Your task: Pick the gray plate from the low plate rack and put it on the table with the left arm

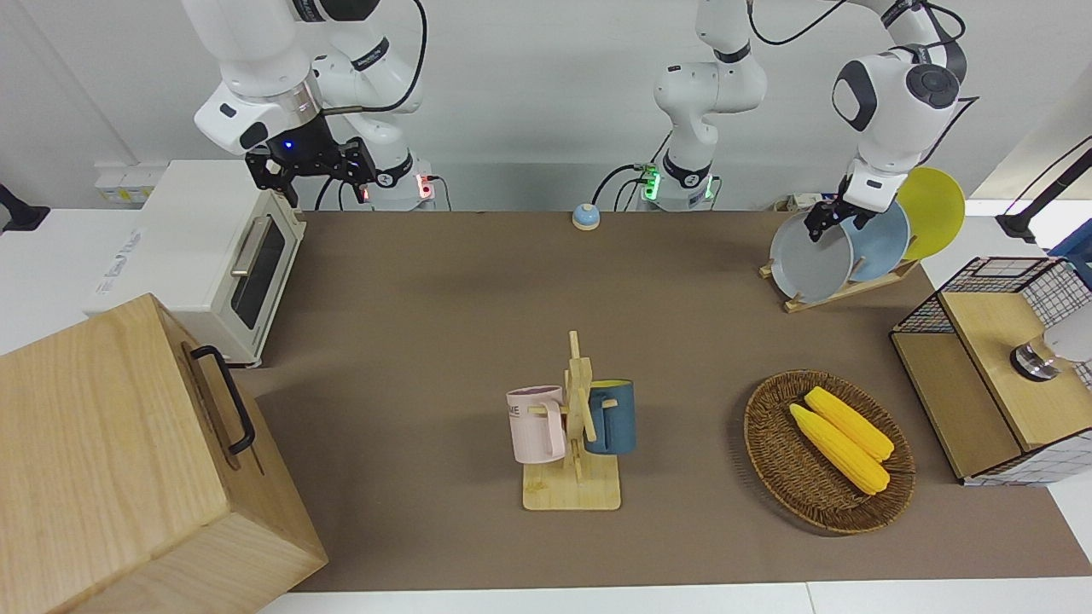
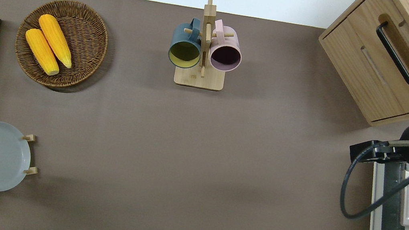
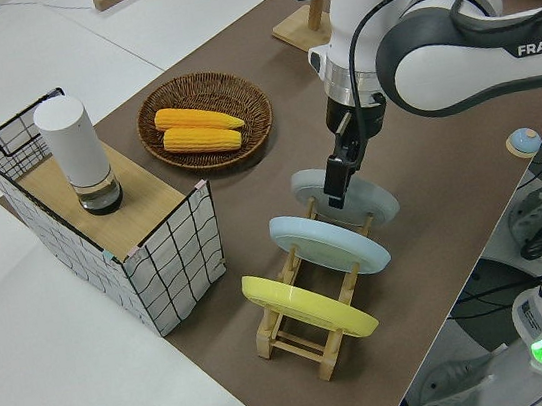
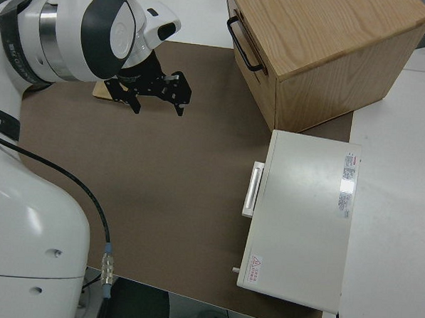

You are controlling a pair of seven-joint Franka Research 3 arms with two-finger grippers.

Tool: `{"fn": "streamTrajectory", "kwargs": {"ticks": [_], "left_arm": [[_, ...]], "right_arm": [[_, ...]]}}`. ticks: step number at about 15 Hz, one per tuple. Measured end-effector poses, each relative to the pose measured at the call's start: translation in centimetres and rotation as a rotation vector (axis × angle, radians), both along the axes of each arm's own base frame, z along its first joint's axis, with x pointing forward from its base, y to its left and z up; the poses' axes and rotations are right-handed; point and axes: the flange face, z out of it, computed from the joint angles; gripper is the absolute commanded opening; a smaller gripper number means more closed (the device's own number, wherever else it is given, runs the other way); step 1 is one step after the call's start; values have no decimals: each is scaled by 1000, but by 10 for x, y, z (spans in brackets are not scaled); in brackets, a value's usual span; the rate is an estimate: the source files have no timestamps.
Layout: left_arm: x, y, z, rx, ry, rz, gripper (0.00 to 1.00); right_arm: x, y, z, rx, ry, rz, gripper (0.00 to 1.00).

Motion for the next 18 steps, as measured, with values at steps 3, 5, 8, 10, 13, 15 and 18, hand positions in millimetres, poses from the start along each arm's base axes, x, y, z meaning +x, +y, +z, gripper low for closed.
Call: {"fn": "streamTrajectory", "kwargs": {"ticks": [3, 5, 8, 10, 13, 15, 18], "left_arm": [[-3, -1, -10, -19, 1, 1, 212], [-4, -2, -11, -30, 2, 4, 42], [-5, -2, -11, -34, 1, 5, 0], [-5, -2, -10, -35, -2, 5, 0], [-5, -3, -10, -36, -3, 4, 0], [-5, -3, -10, -36, -3, 3, 0], [-4, -3, -7, -35, -10, 1, 0]], "right_arm": [[0, 0, 0, 0, 0, 0, 983], [0, 0, 0, 0, 0, 0, 983], [0, 0, 0, 0, 0, 0, 983], [0, 0, 0, 0, 0, 0, 983], [0, 0, 0, 0, 0, 0, 983], [0, 0, 0, 0, 0, 0, 983], [0, 0, 0, 0, 0, 0, 983]]}}
